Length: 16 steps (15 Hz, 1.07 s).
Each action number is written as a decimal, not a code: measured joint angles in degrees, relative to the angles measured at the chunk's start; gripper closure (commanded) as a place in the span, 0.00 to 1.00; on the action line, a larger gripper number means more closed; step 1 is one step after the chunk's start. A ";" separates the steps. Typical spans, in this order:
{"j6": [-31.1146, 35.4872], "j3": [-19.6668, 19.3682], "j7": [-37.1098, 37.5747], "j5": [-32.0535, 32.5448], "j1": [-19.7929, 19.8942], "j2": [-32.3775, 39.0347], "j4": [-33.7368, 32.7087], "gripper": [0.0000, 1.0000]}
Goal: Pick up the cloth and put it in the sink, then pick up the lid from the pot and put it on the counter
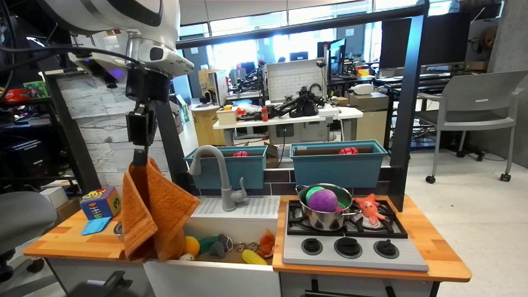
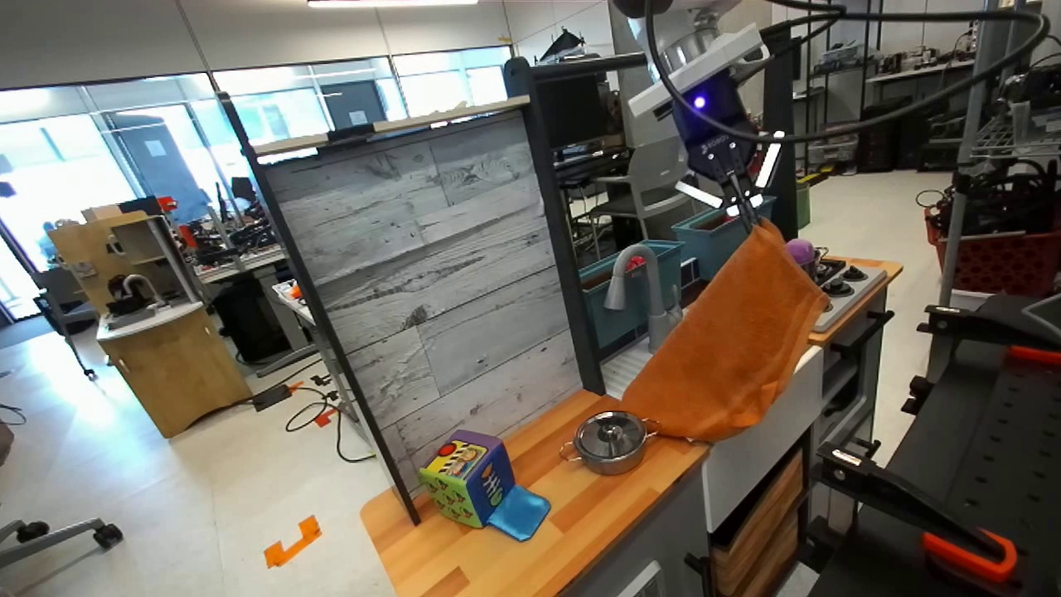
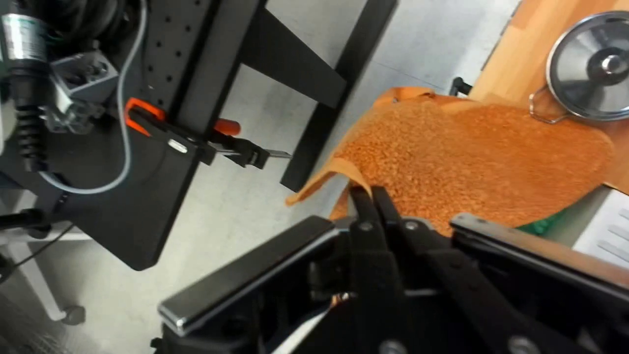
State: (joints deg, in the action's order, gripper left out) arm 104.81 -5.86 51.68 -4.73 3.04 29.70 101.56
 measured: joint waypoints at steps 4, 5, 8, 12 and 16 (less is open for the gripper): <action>-10.59 -1.56 2.76 -1.66 0.85 3.10 -7.82 0.99; -10.55 -1.85 3.50 -2.13 1.14 3.48 -9.29 0.99; -4.16 -3.11 5.66 -1.92 1.29 3.73 -12.07 0.99; 8.15 -4.23 8.75 -0.79 1.05 3.77 -12.85 0.72; 17.18 -4.60 13.45 0.09 0.69 3.99 -12.01 0.51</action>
State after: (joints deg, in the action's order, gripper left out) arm 121.99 -10.45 65.14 -4.64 3.73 33.69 89.55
